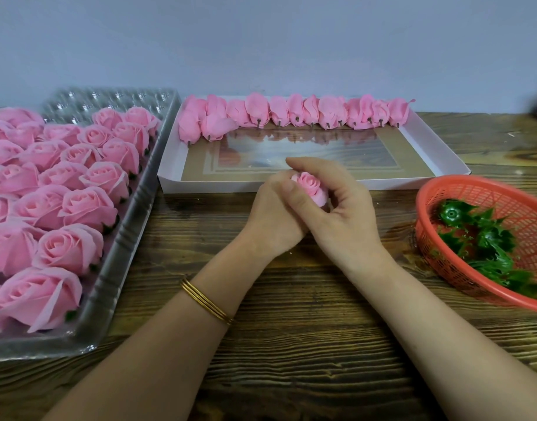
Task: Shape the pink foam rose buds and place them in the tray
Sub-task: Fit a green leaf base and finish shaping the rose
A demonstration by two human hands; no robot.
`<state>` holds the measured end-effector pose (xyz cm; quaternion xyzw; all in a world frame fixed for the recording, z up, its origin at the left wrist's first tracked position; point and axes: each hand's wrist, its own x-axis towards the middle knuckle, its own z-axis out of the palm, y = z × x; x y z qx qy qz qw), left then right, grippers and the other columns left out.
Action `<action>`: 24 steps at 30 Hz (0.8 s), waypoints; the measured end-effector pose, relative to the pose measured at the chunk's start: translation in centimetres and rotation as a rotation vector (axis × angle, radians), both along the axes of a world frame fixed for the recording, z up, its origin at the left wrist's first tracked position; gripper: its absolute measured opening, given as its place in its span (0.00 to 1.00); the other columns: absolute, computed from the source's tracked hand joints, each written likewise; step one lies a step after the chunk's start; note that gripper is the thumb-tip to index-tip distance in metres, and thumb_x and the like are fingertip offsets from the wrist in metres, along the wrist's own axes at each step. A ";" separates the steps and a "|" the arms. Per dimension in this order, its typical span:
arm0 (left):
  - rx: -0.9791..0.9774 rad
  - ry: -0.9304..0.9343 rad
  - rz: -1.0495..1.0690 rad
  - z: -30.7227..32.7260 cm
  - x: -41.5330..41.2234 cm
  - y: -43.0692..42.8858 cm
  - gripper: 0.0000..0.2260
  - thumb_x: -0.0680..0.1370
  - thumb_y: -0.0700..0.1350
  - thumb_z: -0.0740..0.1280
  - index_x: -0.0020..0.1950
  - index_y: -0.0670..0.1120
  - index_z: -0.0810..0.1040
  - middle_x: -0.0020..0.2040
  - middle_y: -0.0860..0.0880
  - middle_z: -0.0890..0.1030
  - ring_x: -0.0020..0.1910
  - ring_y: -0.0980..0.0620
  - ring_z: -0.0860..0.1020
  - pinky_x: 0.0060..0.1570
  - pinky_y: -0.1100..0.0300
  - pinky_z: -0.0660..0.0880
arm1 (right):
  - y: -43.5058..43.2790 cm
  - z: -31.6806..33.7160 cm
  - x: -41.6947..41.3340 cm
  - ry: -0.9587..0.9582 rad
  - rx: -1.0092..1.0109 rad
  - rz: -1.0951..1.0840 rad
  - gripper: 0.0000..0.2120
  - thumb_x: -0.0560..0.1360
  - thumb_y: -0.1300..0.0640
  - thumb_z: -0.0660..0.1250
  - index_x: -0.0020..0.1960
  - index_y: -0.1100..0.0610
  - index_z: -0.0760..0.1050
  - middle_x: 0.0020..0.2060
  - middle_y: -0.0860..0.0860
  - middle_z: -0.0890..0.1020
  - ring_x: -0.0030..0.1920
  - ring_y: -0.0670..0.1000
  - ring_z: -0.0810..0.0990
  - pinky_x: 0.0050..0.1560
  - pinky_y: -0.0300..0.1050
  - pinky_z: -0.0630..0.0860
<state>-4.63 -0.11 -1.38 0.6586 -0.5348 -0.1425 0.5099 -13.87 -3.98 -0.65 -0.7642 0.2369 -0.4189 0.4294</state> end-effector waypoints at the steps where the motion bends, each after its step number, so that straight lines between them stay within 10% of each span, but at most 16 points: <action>1: -0.005 -0.007 0.004 -0.1 0.1 -0.1 0.14 0.76 0.42 0.66 0.34 0.57 0.70 0.31 0.58 0.73 0.34 0.67 0.74 0.34 0.73 0.68 | 0.0 0.0 0.0 0.002 0.005 0.004 0.17 0.72 0.52 0.70 0.59 0.57 0.80 0.53 0.51 0.82 0.55 0.44 0.80 0.59 0.37 0.72; 13: -0.050 0.263 -0.008 0.2 -0.1 0.1 0.05 0.67 0.42 0.67 0.33 0.49 0.72 0.31 0.54 0.74 0.35 0.54 0.72 0.36 0.56 0.71 | -0.2 -0.8 0.1 0.114 0.149 0.074 0.31 0.70 0.44 0.68 0.71 0.52 0.71 0.62 0.47 0.78 0.64 0.42 0.75 0.69 0.46 0.69; 17: -0.039 0.318 0.029 -0.1 0.3 0.1 0.07 0.68 0.39 0.69 0.34 0.50 0.75 0.31 0.54 0.77 0.34 0.54 0.75 0.35 0.54 0.73 | -0.5 -0.5 -0.1 0.074 0.225 0.151 0.13 0.70 0.39 0.65 0.54 0.37 0.77 0.54 0.42 0.81 0.59 0.41 0.77 0.68 0.50 0.70; 24: -0.120 0.360 0.062 0.4 0.5 0.3 0.09 0.69 0.31 0.73 0.38 0.44 0.79 0.33 0.54 0.82 0.34 0.57 0.79 0.37 0.64 0.76 | -1.5 -0.5 0.1 -0.218 0.553 0.030 0.11 0.76 0.58 0.58 0.52 0.56 0.78 0.52 0.55 0.82 0.53 0.49 0.80 0.56 0.46 0.76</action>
